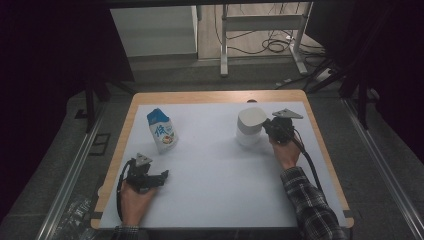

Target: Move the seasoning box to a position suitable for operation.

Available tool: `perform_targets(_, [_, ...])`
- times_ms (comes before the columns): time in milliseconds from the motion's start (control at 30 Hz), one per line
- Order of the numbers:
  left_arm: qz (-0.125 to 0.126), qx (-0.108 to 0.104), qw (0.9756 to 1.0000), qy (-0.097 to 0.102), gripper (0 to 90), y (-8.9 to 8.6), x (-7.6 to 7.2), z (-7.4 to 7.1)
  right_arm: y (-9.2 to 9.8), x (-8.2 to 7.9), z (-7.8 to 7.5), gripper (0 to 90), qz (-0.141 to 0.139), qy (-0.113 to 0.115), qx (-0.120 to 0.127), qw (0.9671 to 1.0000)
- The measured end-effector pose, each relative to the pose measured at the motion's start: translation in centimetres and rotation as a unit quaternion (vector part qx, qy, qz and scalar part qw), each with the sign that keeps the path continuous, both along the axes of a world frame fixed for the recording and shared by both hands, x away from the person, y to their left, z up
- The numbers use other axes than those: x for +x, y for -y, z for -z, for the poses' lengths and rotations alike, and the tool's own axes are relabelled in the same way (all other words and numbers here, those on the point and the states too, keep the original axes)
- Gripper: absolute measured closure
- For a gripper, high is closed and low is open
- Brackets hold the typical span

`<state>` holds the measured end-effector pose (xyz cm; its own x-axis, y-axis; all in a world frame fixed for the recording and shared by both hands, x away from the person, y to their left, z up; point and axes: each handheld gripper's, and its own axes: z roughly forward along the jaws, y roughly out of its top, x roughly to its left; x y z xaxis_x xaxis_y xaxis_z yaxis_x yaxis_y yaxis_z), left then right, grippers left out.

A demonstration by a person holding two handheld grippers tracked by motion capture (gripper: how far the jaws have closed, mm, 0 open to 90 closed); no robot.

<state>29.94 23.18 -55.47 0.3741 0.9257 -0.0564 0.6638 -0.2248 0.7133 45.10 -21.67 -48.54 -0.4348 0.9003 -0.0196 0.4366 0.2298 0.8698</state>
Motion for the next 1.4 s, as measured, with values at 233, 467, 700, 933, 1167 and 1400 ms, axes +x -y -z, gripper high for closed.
perform_targets(233, [0.0, 0.0, 1.0, 0.0, 15.0, 0.0, 0.0, 0.0, -0.7, -3.1, -0.7, 80.8, -0.04, 0.004, 0.002, 0.9992])
perform_targets(467, [0.0, 0.0, 1.0, 0.0, 15.0, 0.0, 0.0, 0.0, -1.0, -5.6, -0.8, 80.7, -0.069, 0.0, 0.012, 0.9975])
perform_targets(700, [-0.001, -0.001, 1.0, 0.0, 15.0, 0.0, 0.0, 0.0, -1.3, -8.0, -0.1, 80.6, -0.09, -0.009, 0.011, 0.9959])
perform_targets(933, [-0.002, -0.001, 1.0, 0.0, 15.0, 0.0, 0.0, 0.0, -1.8, -9.3, 1.3, 80.6, -0.091, -0.005, -0.011, 0.9958])
perform_targets(1167, [-0.001, -0.001, 1.0, 0.0, 14.9, 0.0, 0.0, 0.0, -1.7, -9.1, 2.3, 80.6, -0.084, -0.004, -0.025, 0.9961])
perform_targets(1400, [0.001, 0.0, 1.0, -0.002, 14.2, 0.0, 0.0, 0.0, -1.2, -8.7, 2.6, 80.5, -0.075, -0.007, -0.012, 0.9971])
